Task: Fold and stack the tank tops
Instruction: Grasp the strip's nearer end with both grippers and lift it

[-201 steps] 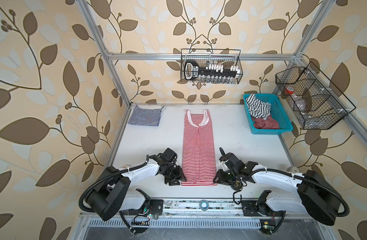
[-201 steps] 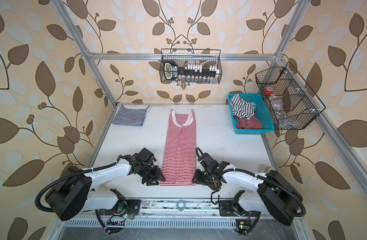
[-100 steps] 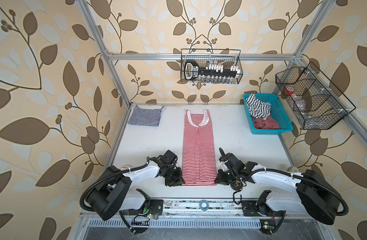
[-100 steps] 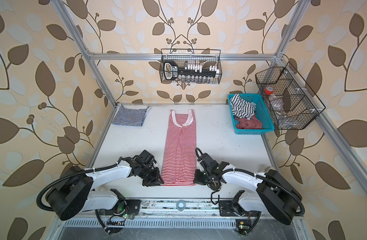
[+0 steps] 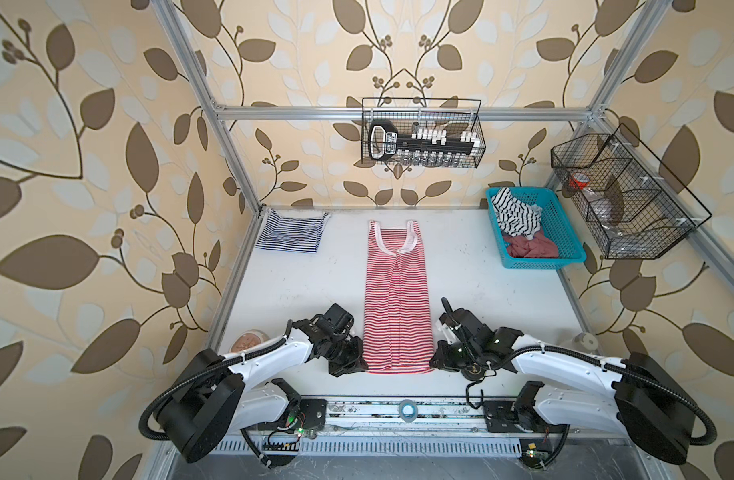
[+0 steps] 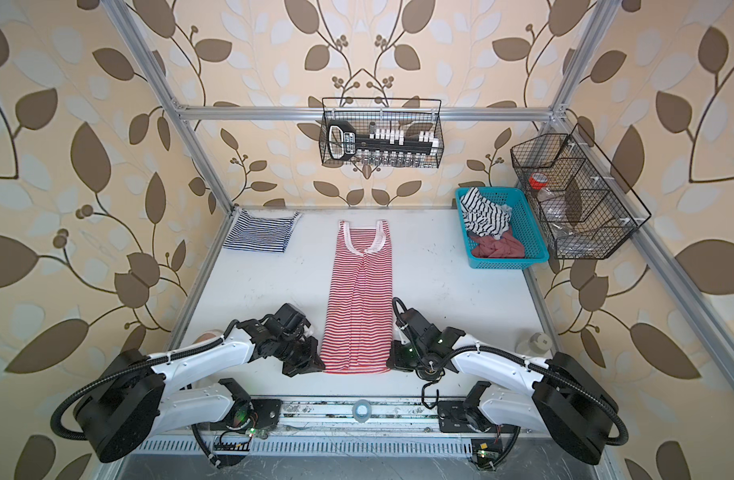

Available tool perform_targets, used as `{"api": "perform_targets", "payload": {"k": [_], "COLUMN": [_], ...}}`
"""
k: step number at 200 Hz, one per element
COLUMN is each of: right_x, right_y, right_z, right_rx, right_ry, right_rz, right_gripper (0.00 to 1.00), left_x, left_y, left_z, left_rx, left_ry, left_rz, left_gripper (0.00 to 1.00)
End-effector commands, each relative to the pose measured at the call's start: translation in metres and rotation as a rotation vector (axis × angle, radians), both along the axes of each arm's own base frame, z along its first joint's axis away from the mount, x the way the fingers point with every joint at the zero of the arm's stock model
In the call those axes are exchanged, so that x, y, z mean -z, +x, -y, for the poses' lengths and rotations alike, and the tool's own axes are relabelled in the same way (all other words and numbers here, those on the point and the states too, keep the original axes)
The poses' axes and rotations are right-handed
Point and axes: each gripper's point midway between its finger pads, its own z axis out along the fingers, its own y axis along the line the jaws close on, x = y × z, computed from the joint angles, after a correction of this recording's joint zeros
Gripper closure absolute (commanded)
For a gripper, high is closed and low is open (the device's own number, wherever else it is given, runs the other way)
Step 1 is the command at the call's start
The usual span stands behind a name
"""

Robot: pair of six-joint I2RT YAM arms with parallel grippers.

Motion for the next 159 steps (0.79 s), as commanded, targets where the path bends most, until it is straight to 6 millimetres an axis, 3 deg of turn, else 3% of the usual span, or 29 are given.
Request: {"api": "perform_targets", "payload": {"k": [1,85,159], "right_x": [-0.016,-0.053,-0.072], "right_y": [0.007,0.048,0.092], "right_z": [0.000,-0.001,-0.008], "right_rx": [-0.010,-0.023,-0.022], "right_ry": [-0.018,0.016,0.073], "right_rz": [0.031,0.069,0.054], "right_gripper": [1.00,1.00,1.00], "left_x": [-0.021,-0.067,-0.097], "left_y": [0.012,0.064,0.127], "left_z": [0.002,0.013,0.000], "left_rx": [-0.019,-0.029,-0.096], "left_ry": [0.018,0.049,-0.010], "left_rz": [0.049,0.141,0.193], "left_gripper": [1.00,1.00,1.00]}}
